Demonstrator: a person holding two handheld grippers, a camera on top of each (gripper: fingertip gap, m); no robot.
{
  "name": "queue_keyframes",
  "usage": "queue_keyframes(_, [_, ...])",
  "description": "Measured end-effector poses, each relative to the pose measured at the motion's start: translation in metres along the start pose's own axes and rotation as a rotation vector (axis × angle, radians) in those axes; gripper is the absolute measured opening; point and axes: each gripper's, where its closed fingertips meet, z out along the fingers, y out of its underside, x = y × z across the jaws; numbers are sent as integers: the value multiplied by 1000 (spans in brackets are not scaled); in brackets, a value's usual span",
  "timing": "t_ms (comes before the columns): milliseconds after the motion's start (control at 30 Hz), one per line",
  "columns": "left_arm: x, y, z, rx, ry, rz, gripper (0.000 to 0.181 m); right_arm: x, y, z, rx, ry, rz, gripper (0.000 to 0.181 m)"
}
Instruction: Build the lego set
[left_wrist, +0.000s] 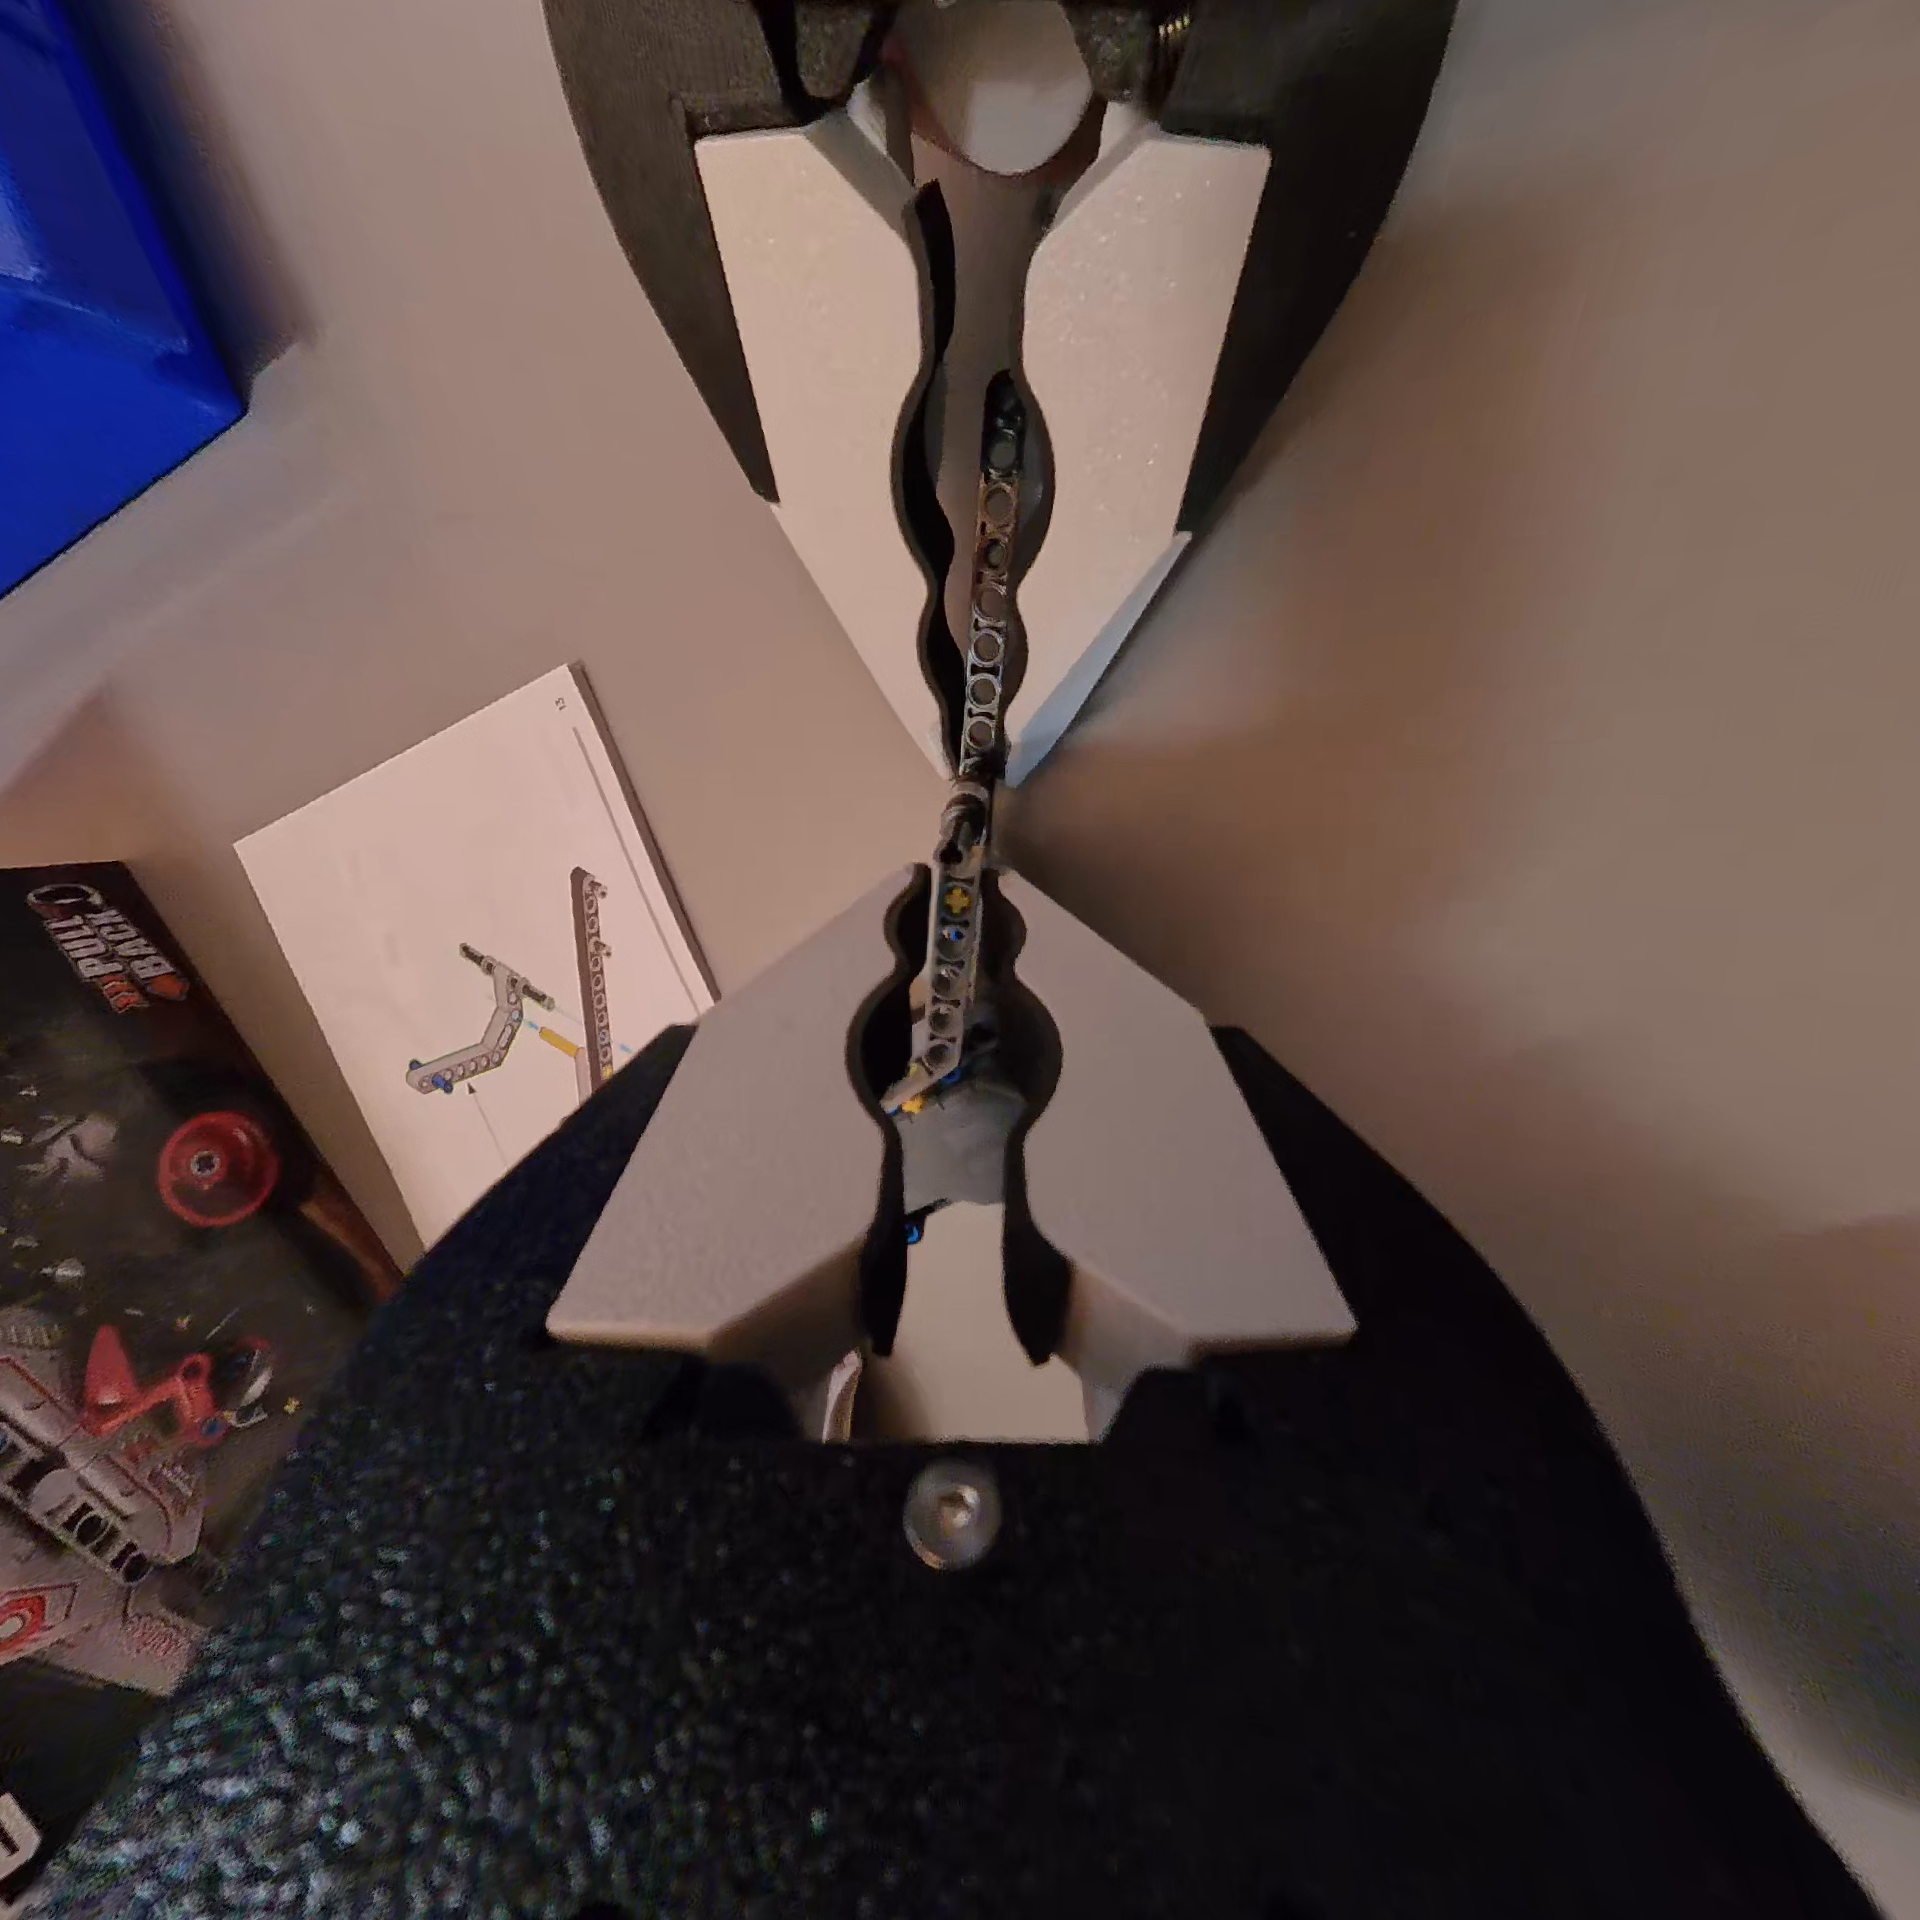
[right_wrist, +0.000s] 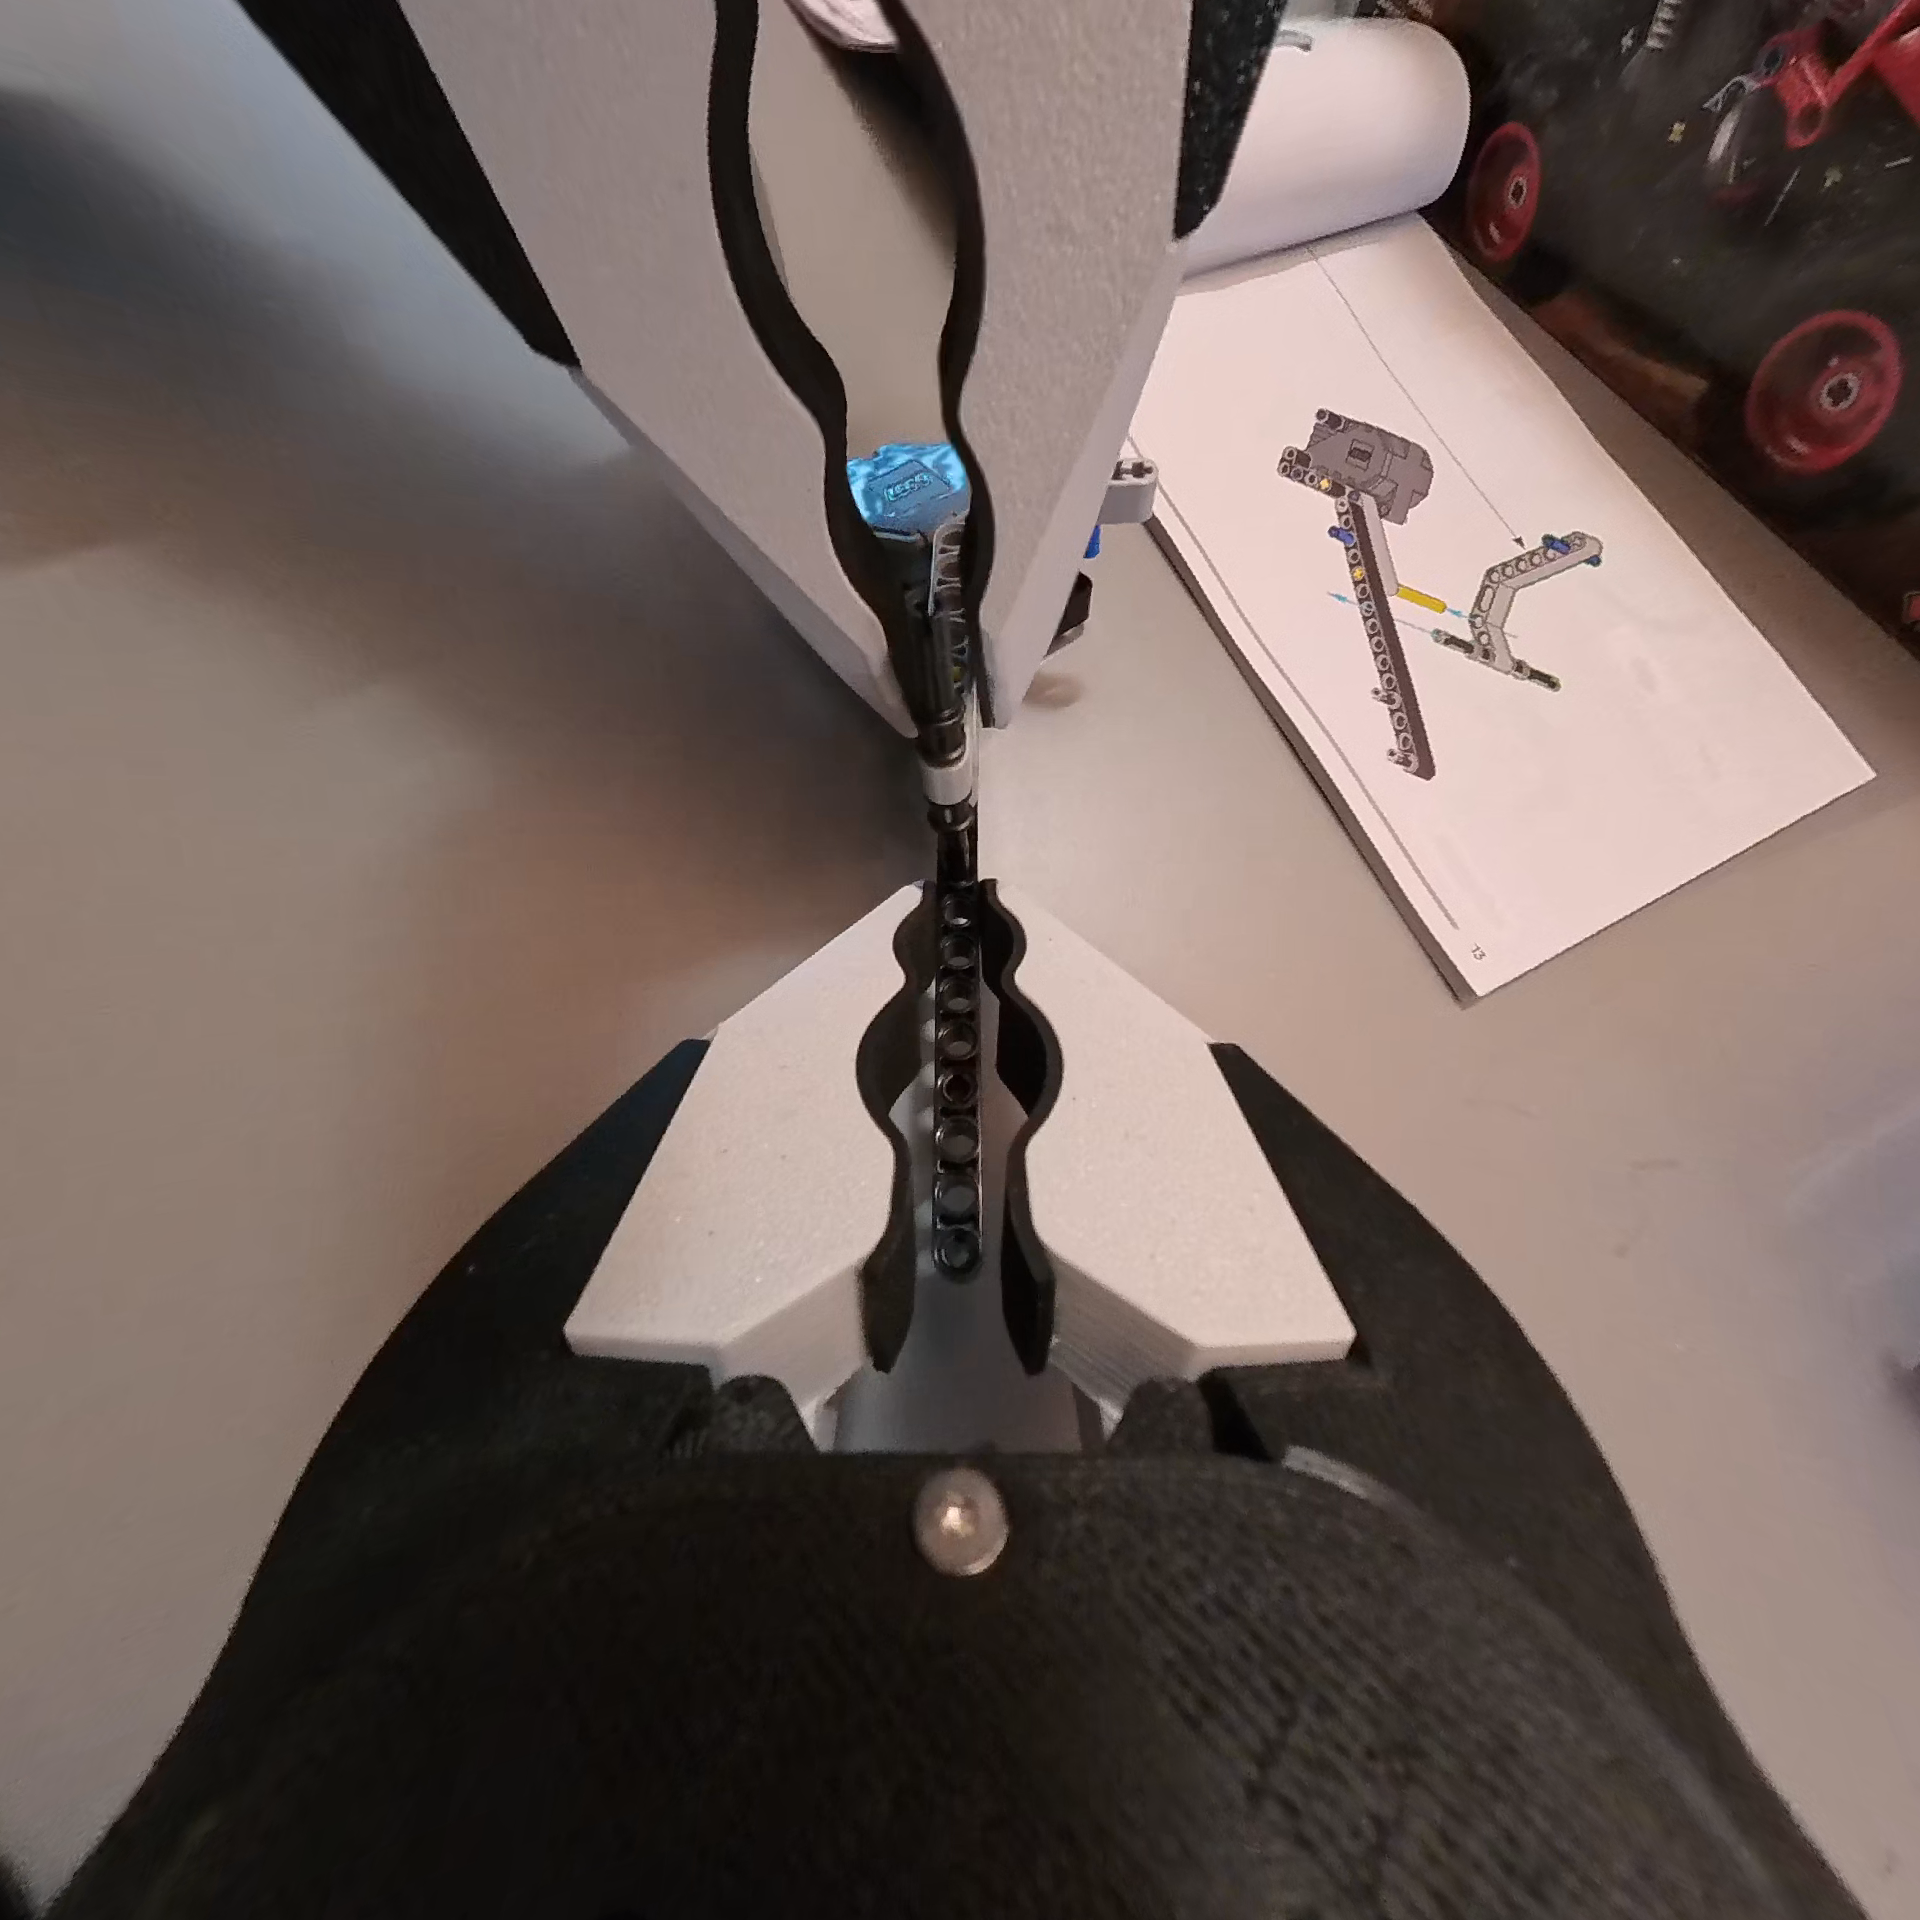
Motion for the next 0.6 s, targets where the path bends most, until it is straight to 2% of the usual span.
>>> queue_keyframes(133, [1, -5, -1, 45, 21, -6, 14, 3, 0, -1, 12, 15, 4, 5])
queue_keyframes(233, [0, -6, 0, 45, 20, -6, 17, 4, 8, -2, -11, 10, 31, 24])
queue_keyframes(300, [-1, -7, 1, 46, 24, -5, 16, 5, 10, -3, -8, 12, 35, 27])
queue_keyframes(400, [-1, -10, 2, 54, 37, -1, 13, 1, 2, -2, 39, -9, 24, 14])
queue_keyframes(600, [2, -14, 5, 38, 67, 18, 6, 2, 2, 4, 21, -1, -7, 4])
